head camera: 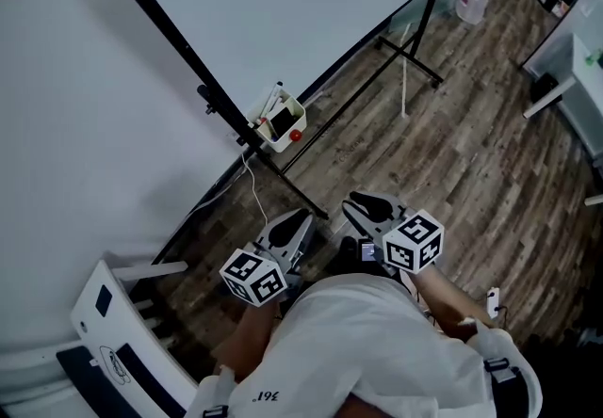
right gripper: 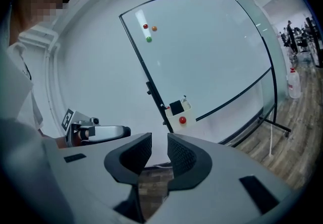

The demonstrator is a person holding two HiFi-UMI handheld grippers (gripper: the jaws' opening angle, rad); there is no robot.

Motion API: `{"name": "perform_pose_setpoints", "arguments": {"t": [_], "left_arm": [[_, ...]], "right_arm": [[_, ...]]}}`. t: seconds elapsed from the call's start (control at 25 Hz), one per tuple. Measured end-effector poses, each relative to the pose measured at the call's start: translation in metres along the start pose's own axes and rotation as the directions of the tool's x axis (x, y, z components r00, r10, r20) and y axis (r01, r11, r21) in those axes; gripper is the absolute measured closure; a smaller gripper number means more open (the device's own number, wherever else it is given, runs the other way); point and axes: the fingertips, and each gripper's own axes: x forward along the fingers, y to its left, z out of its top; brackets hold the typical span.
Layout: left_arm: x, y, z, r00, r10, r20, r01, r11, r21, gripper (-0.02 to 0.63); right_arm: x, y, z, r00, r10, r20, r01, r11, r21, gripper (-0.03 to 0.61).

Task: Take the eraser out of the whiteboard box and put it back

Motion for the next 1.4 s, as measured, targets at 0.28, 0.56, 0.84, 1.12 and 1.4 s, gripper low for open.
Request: {"name": "perform_pose_setpoints", "arguments": {"t": [0.28, 0.56, 0.84, 1.12, 1.4], "left_arm": [[0.033, -0.01, 0.002, 1.0, 0.026, 0.005, -0.026, 1.0, -0.002, 0.567], [0.039, -0.01, 0.004, 0.999, 0.047, 0.005, -0.047, 0.999, 0.001, 0.566], [0.035, -0.001, 0.007, 0.999, 0.04, 0.0, -0.04, 0.999, 0.003, 0.566], [0.025, 0.018, 0.016, 1.0, 0.028, 0.0, -0.028, 1.0, 0.001, 0.566], [0.01, 0.035, 0.027, 1.0, 0.014, -0.002, -0.014, 1.0, 0.0, 0.566]], "right_arm": [[-0.01, -0.03, 0.013, 1.0, 0.027, -0.01, -0.028, 0.999, -0.032, 0.48], [-0.011, -0.04, 0.014, 0.999, 0.039, -0.009, -0.04, 0.999, -0.031, 0.48], [0.0, -0.036, 0.014, 0.999, 0.032, -0.004, -0.032, 0.999, -0.026, 0.48], [0.015, -0.03, 0.015, 1.0, 0.004, -0.003, -0.004, 1.0, -0.02, 0.48], [0.032, -0.018, 0.015, 1.0, -0.024, -0.009, 0.024, 1.0, -0.015, 0.479]]}}
